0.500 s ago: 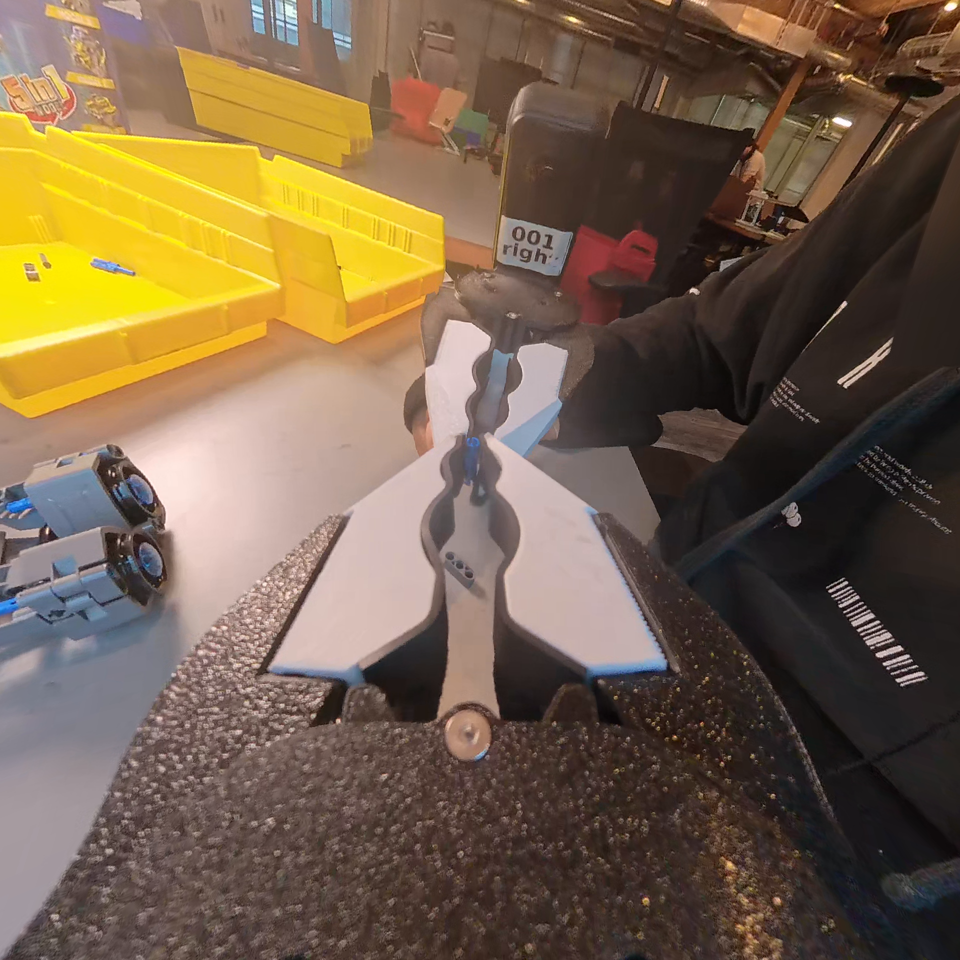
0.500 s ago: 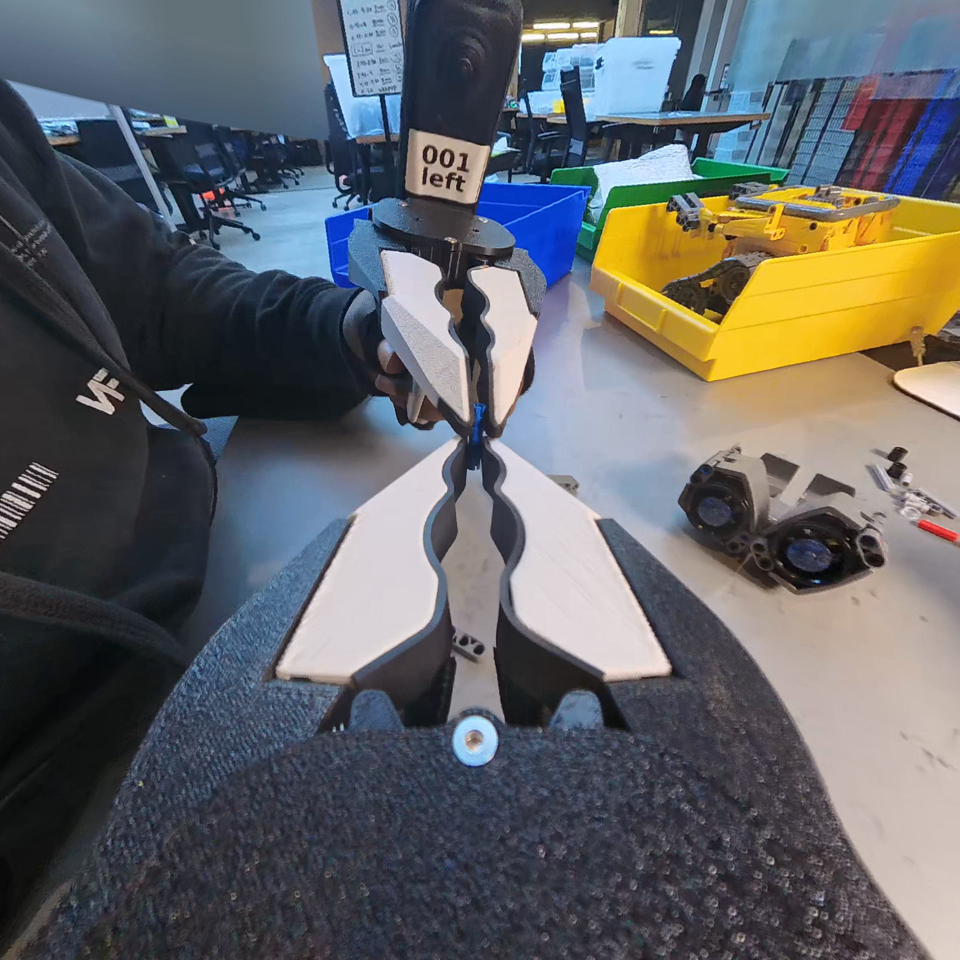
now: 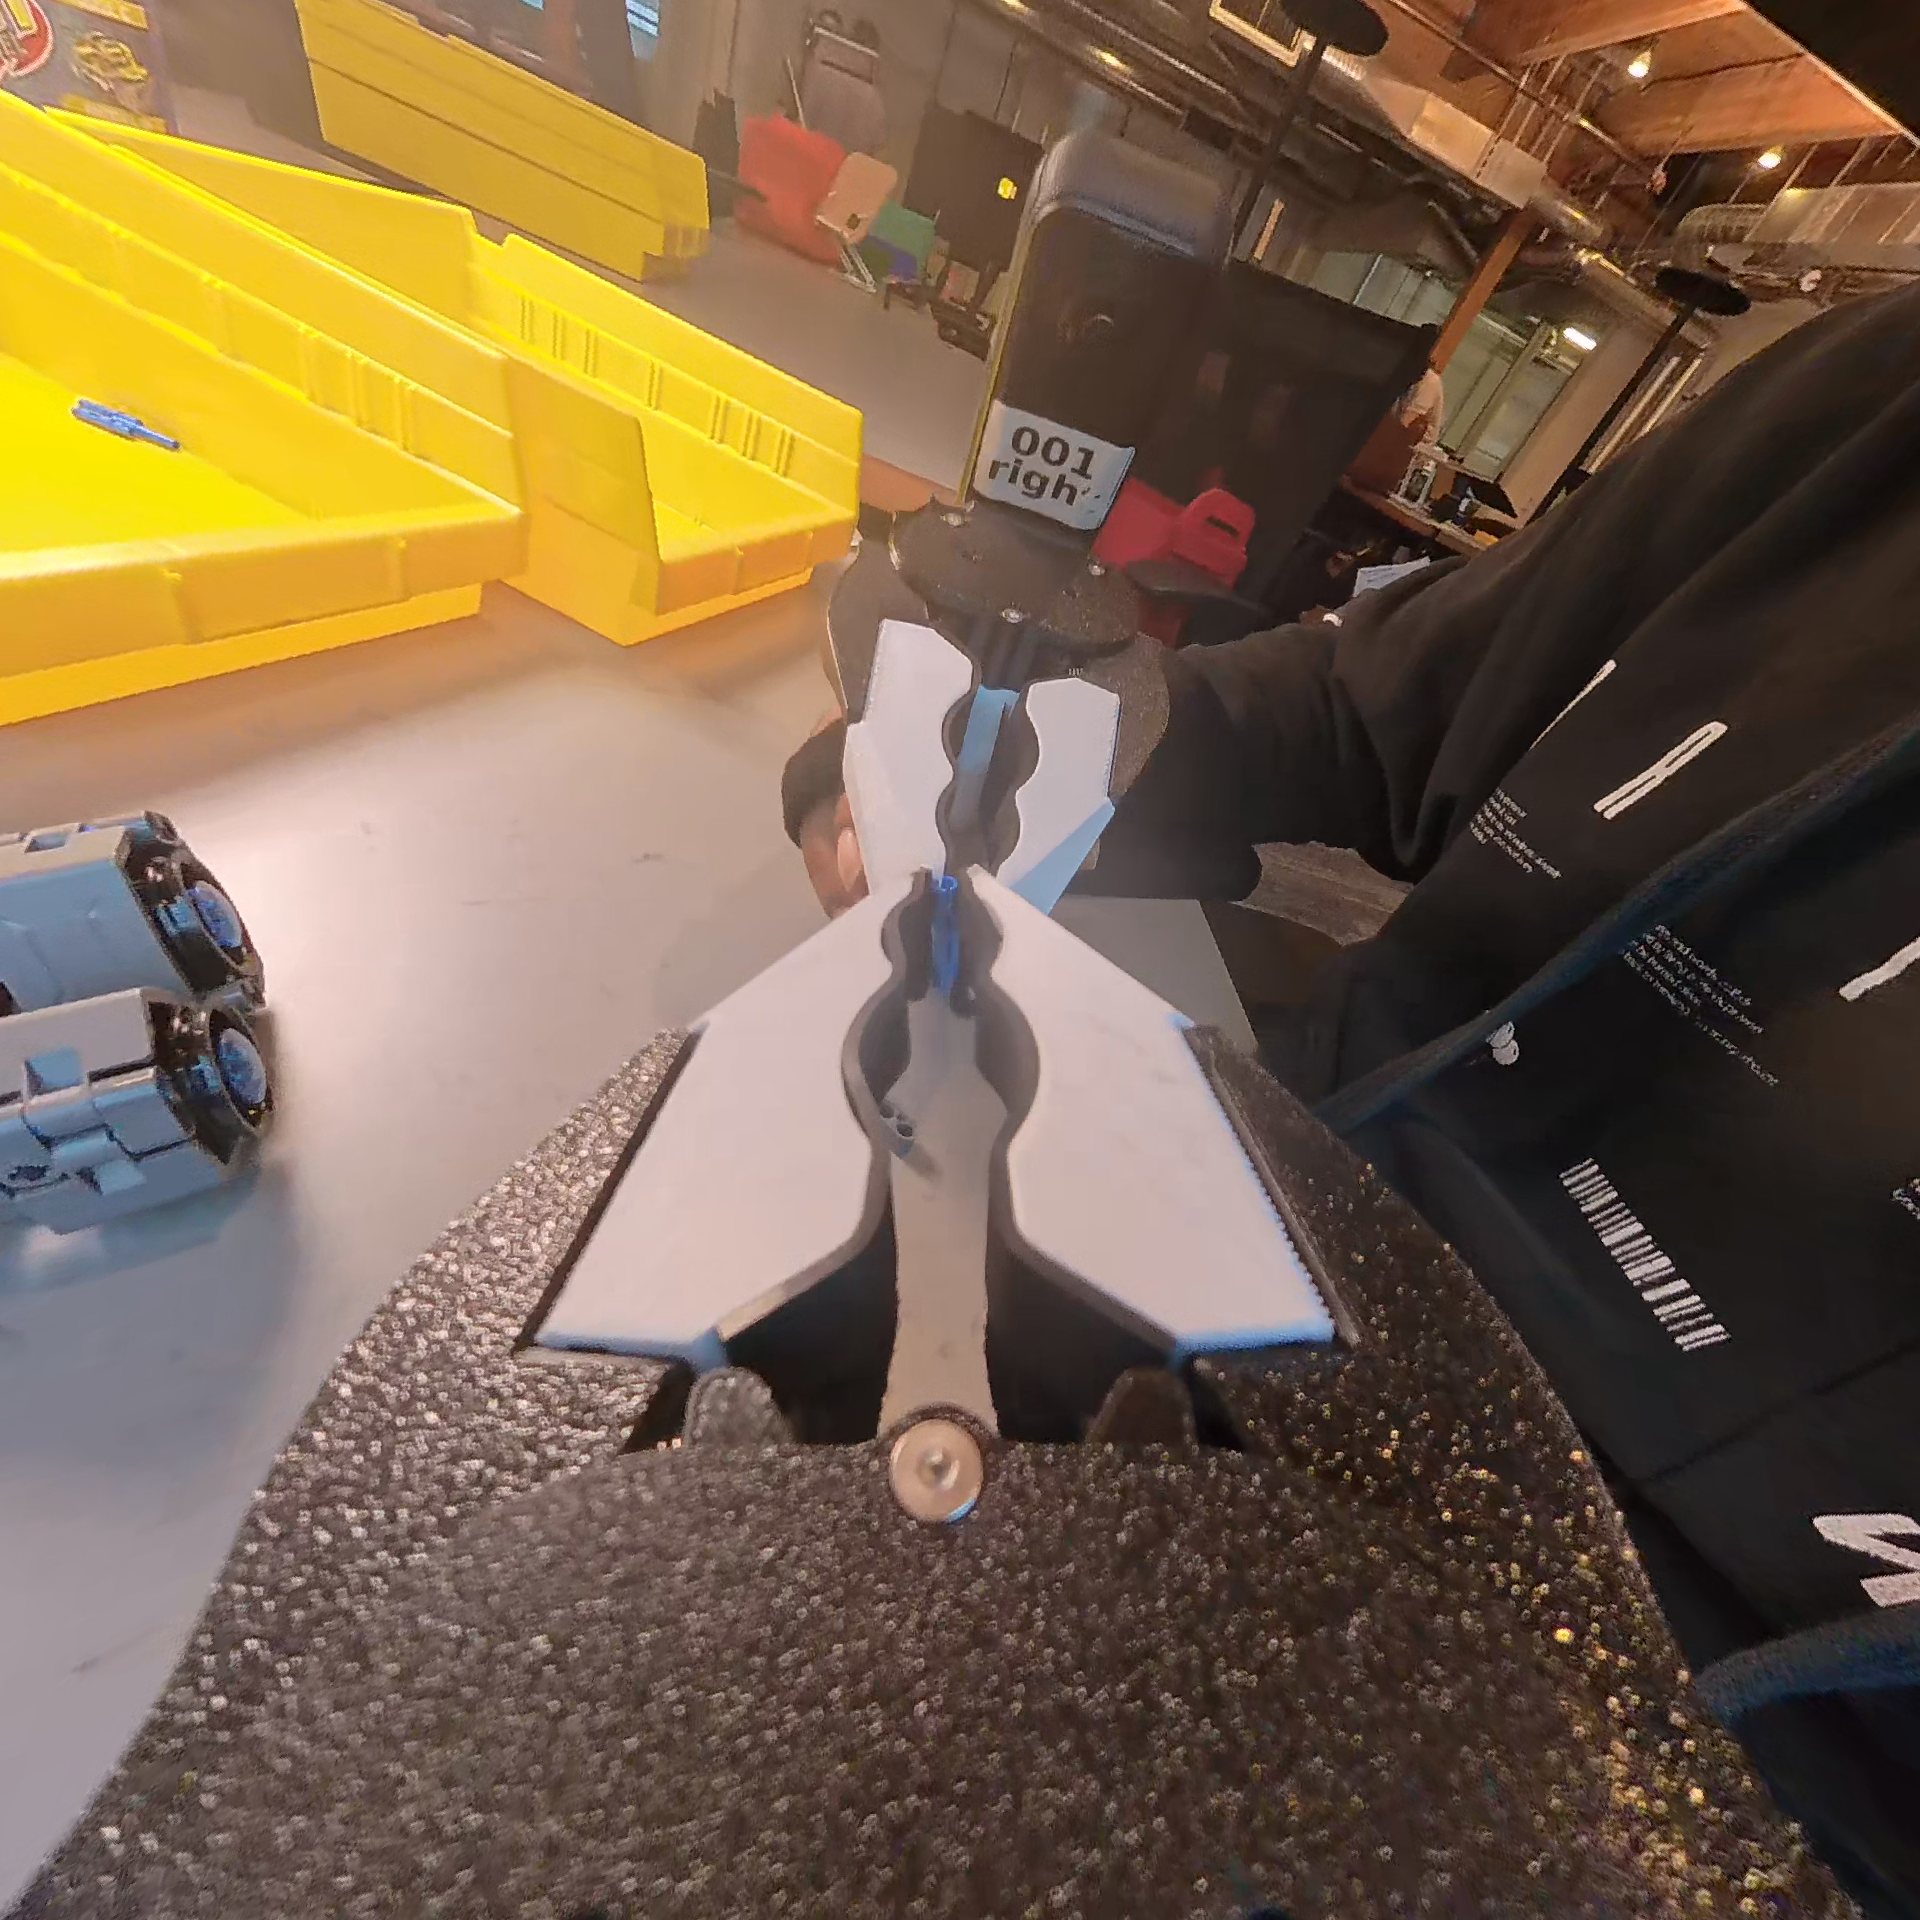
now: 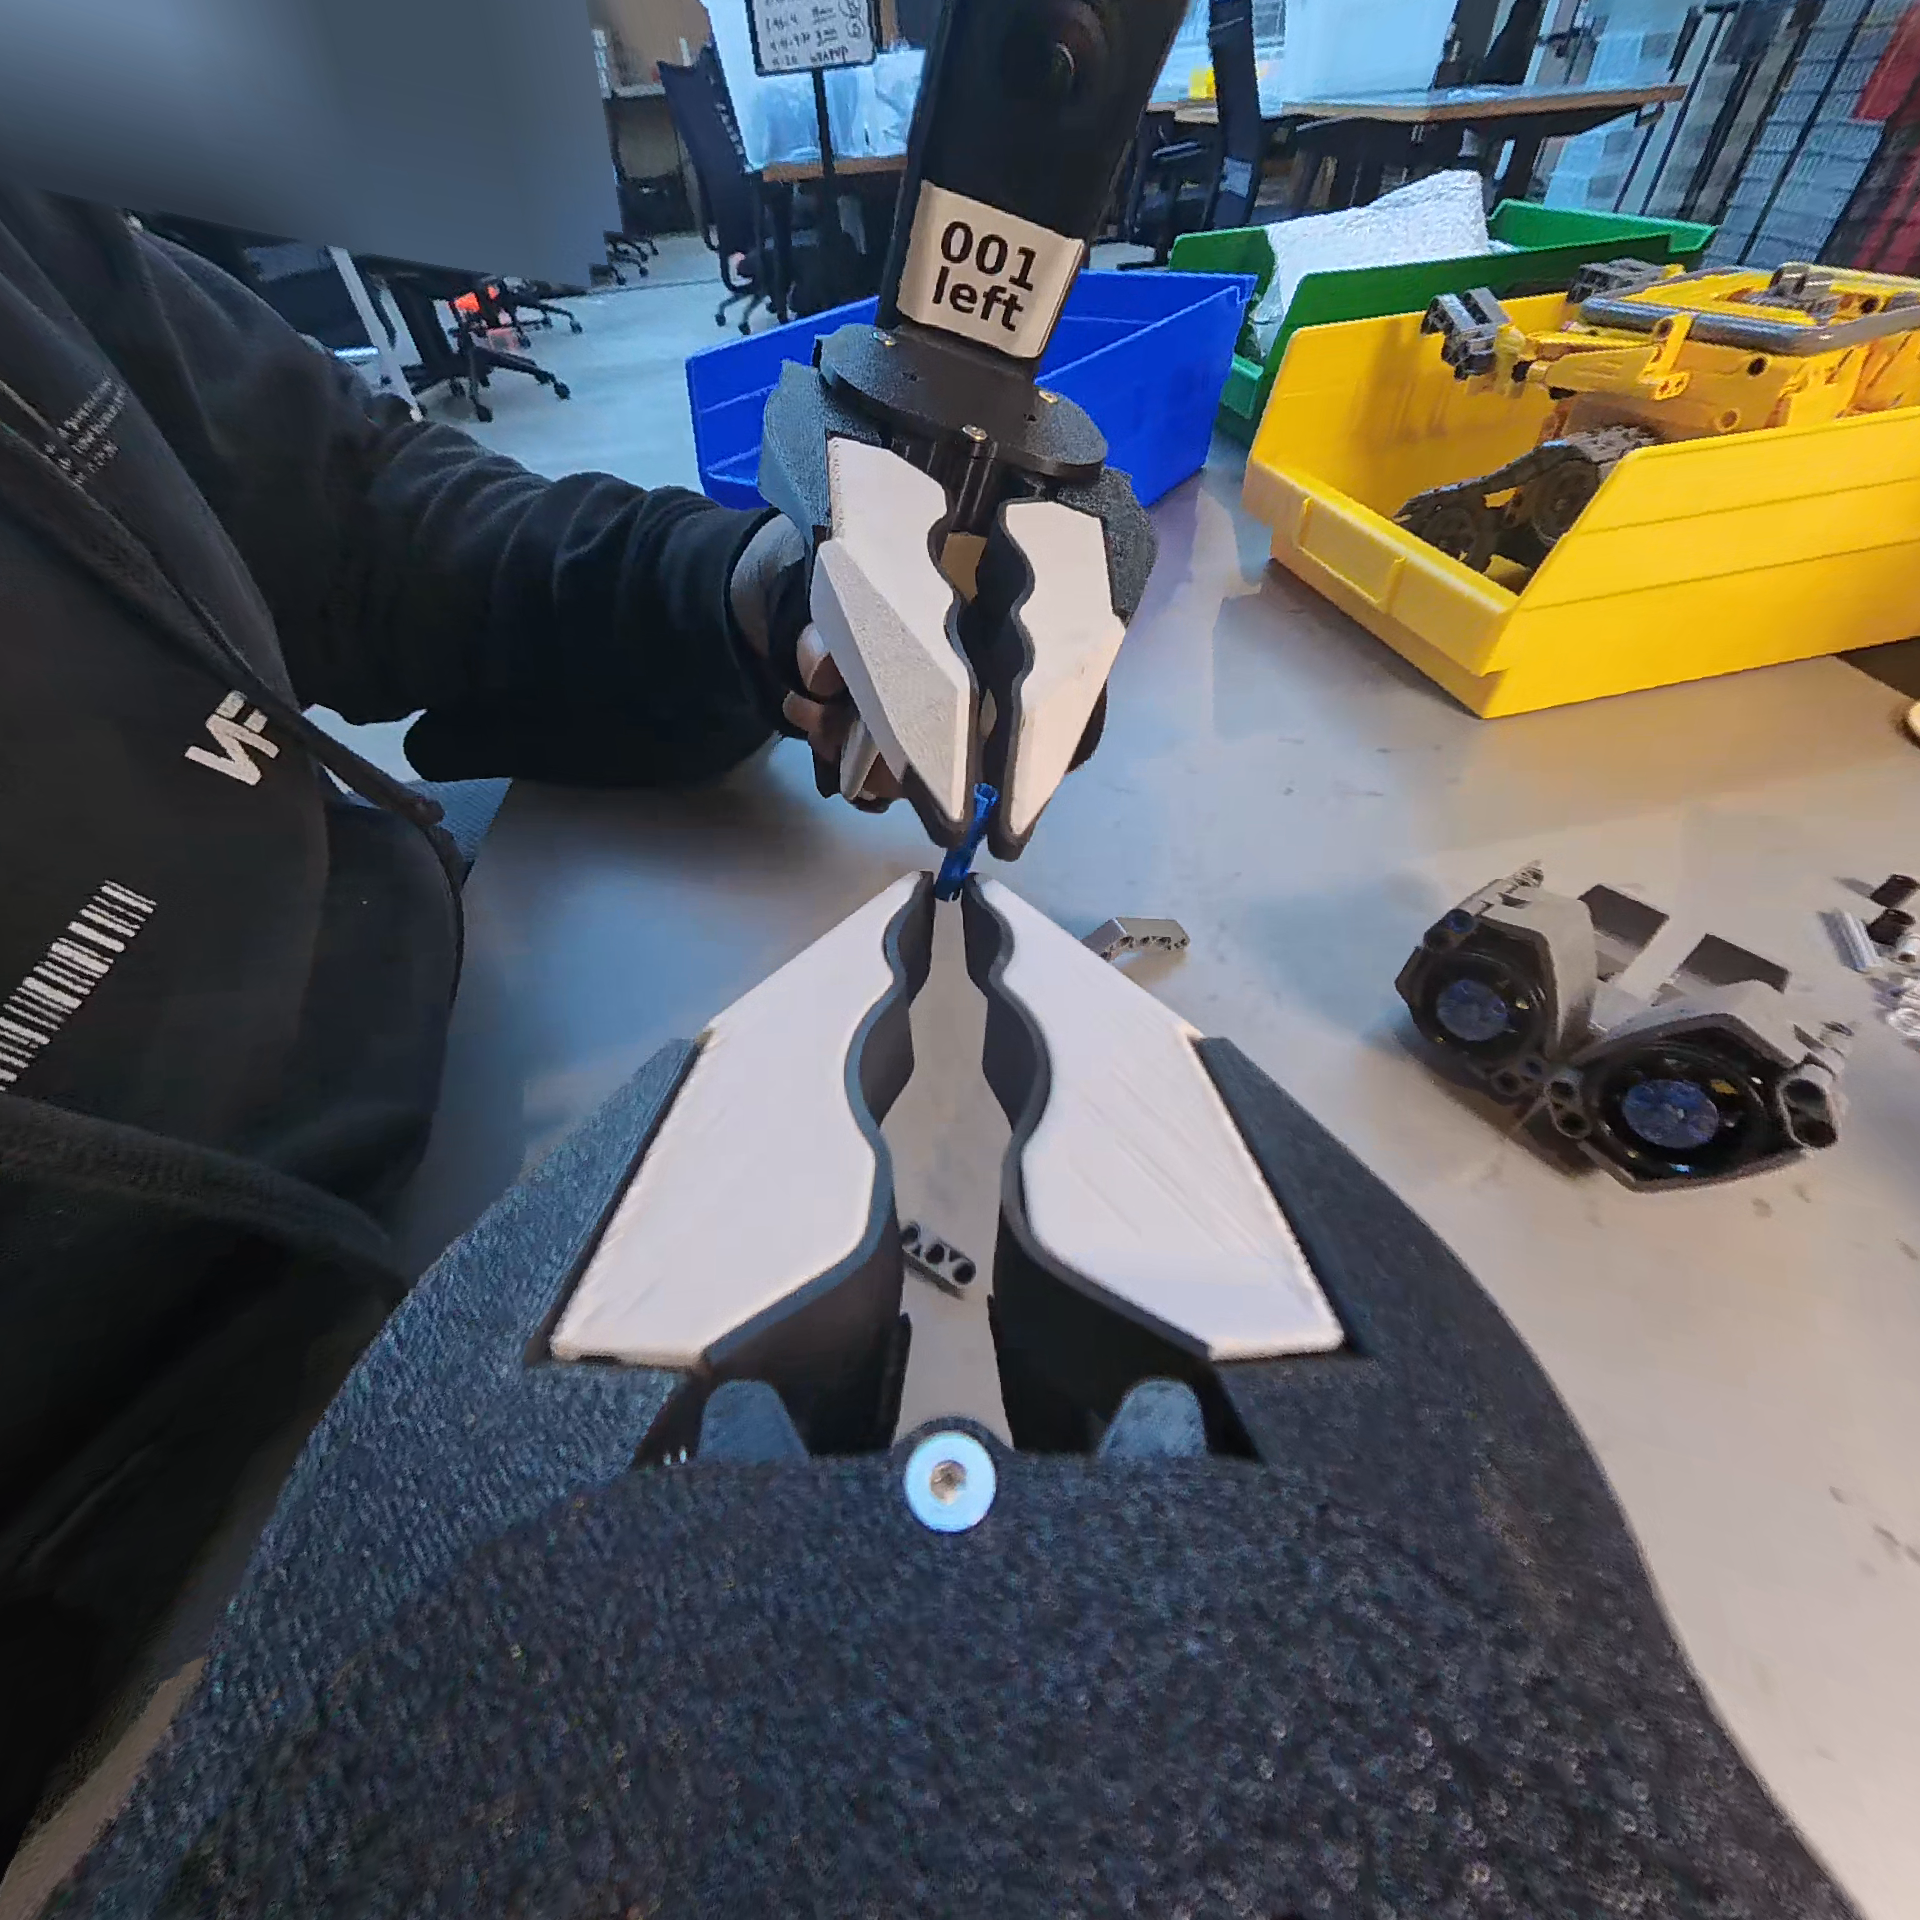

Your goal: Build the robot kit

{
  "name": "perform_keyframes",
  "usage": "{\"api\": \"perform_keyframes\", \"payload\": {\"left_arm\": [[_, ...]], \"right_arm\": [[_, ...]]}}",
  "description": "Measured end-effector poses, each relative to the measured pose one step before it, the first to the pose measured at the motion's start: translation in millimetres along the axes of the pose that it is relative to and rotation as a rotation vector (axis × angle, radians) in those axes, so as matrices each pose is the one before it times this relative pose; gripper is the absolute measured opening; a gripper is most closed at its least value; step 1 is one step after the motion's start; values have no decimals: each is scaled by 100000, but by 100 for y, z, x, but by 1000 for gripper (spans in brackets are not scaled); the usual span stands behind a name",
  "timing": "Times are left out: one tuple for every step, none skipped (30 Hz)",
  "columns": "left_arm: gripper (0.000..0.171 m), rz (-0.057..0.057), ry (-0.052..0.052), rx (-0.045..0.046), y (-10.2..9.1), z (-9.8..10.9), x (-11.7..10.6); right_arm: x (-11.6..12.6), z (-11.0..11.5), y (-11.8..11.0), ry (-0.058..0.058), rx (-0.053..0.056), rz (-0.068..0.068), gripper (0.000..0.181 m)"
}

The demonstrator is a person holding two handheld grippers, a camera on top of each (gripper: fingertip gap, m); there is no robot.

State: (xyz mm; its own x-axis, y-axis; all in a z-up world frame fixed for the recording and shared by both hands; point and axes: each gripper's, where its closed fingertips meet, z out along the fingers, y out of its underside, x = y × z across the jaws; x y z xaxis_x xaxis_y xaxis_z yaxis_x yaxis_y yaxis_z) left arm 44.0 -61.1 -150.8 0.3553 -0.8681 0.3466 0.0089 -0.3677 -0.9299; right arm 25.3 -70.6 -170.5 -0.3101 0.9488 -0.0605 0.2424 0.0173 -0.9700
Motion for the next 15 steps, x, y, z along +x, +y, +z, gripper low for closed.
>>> {"api": "perform_keyframes", "payload": {"left_arm": [[4,-311,-410,1612,-206,-77,-48],[4,-773,33,2254,-301,-138,-19],[8,-1390,345,2152,-289,-160,-34],[16,-2010,680,1362,-176,-168,-68],[19,-2281,701,646,-39,-139,-101],[18,-2002,10,505,31,-75,-177],[18,-1208,-342,673,5,-14,-157],[18,-465,-391,865,-47,48,-77],[17,178,-255,761,-77,59,12],[16,742,-198,443,-66,80,52],[13,1115,-975,-172,1,90,-49],[11,1531,-1429,-406,43,69,-112],[11,1684,-1352,-410,38,17,-97],[10,1873,-1191,-472,23,-31,-62],[4,2205,-1541,-793,77,-34,-95]], "right_arm": [[144,-78,-110,354,1382,981,3],[175,-129,-247,324,2250,1357,3],[213,-162,-305,331,2639,1649,3],[259,-179,-332,633,2784,1362,3],[225,-192,-439,884,3546,456,3],[183,-148,-446,1168,3246,-188,3],[74,-40,-198,790,1198,-909,3],[110,65,3,1552,-266,-2164,3],[71,116,68,1573,-648,-2579,3],[-62,134,29,659,-287,-1523,3],[-114,125,-30,137,107,-354,3],[-75,121,9,265,-42,-327,3],[44,71,72,1098,-405,-746,3],[46,28,54,831,-338,-1019,4],[113,75,233,1023,-1658,-171,4]]}}
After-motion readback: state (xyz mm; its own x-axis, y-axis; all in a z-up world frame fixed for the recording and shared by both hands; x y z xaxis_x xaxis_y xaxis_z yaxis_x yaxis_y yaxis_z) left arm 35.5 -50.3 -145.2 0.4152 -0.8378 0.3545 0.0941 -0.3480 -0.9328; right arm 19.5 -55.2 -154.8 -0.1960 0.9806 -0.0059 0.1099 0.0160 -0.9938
